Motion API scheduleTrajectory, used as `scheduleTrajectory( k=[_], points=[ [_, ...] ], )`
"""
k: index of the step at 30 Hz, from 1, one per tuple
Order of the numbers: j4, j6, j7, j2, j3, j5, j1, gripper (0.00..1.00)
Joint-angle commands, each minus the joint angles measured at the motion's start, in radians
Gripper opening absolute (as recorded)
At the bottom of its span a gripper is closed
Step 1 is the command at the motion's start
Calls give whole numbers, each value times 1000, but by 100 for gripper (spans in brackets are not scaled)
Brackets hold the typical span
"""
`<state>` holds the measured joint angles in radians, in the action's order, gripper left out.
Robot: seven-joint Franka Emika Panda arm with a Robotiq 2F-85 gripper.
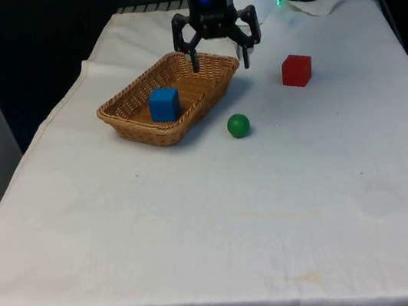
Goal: Place all non-red objects into the basket.
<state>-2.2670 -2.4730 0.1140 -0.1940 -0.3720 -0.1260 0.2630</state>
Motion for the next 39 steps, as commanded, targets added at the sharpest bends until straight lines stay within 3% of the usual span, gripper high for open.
scheduleTrajectory(
  k=[1,2,16,27,34,35,36,37,39],
  points=[
    [0,0,-4,0,4,0,1,100],
    [-1,-8,-20,-2,8,7,7,100],
    [16,-15,-35,-29,46,-8,3,100],
    [29,-35,-35,-65,56,-16,2,100],
    [27,-92,-2,-115,75,-74,-7,100],
    [27,-98,3,-121,76,-82,-7,100],
    [30,-83,-15,-119,63,-56,1,100],
    [26,-103,8,-127,77,-90,-7,100],
    [27,-120,25,-145,80,-113,-8,100]
  ],
)
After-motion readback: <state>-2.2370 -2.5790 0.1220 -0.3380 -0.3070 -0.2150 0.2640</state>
